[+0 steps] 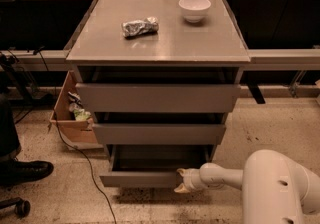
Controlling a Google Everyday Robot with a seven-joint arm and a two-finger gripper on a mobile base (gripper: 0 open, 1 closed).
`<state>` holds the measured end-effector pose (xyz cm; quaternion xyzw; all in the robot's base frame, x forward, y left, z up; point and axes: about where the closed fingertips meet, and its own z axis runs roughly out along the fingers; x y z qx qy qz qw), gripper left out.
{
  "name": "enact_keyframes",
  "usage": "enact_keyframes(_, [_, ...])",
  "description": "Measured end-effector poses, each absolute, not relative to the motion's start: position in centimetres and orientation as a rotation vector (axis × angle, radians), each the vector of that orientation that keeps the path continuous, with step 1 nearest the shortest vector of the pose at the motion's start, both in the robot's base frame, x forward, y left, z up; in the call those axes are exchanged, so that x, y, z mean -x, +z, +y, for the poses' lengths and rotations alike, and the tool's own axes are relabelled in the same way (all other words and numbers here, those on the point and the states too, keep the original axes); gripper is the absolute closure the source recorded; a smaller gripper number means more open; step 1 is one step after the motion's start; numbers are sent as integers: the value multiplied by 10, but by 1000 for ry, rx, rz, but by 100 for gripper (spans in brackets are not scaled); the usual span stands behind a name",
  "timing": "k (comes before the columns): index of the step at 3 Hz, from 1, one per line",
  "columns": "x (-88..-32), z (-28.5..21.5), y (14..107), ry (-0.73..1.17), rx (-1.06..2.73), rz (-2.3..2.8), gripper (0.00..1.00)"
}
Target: Open bottom drawer
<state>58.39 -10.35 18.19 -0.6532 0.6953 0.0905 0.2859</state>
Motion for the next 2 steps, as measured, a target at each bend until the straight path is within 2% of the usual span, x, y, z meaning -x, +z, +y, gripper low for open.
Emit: enact_keyframes(2, [-565, -126, 186, 222, 1722, 1894, 96])
